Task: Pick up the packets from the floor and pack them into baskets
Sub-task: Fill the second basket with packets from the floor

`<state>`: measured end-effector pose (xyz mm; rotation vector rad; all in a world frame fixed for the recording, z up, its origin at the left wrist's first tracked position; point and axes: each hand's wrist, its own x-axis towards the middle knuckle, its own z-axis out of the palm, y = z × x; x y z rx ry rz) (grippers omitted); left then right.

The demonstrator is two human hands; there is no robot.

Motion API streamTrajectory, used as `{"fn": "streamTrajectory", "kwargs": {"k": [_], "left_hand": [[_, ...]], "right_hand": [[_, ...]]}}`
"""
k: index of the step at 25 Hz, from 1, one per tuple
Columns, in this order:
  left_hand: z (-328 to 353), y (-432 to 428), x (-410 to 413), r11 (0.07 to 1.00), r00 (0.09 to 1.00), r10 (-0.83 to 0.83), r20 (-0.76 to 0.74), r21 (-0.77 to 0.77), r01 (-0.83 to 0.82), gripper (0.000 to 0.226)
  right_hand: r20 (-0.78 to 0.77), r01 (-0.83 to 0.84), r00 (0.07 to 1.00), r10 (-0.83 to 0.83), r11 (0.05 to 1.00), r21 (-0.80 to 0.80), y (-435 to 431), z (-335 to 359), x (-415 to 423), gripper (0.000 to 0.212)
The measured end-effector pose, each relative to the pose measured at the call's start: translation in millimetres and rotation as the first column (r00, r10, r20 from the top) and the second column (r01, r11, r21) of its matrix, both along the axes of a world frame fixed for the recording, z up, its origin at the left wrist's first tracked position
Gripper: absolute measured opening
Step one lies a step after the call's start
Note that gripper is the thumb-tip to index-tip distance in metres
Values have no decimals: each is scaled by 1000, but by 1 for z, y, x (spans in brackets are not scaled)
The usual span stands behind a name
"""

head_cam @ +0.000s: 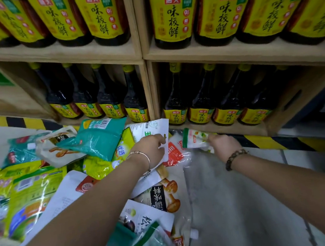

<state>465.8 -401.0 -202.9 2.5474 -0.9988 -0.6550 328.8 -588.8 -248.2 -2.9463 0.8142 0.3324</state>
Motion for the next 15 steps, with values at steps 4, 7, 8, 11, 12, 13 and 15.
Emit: {"fn": "streamTrajectory", "kwargs": {"k": [4, 7, 8, 11, 12, 13, 15], "left_hand": [[10, -10, 2, 998, 994, 69, -83, 2, -69, 29], [19, -11, -8, 982, 928, 182, -326, 8, -190, 52], [21, -9, -11, 969, 872, 224, -436, 2, -247, 61], [28, -1, -27, 895, 686, 303, -661, -49, -443, 54], [29, 1, -33, 839, 613, 325, -720, -79, -538, 42], [30, 3, -39, 762, 541, 332, -772, -118, -637, 28], [29, 8, -45, 617, 483, 321, -815, -207, -760, 14]], "right_hand": [[417, 213, 805, -422, 862, 460, -8, 19, -7, 7], [339, 86, 592, -731, 475, 876, 3, 35, -3, 16], [247, 33, 575, -780, 323, 946, 8, 39, -1, 18], [-11, -97, 595, -804, -86, 992, 27, 46, 5, 16], [-69, -133, 612, -788, -189, 973, 33, 46, 8, 16], [-102, -150, 632, -768, -250, 957, 38, 45, 11, 14], [-109, -98, 677, -728, -236, 967, 47, 41, 18, 11]]}}
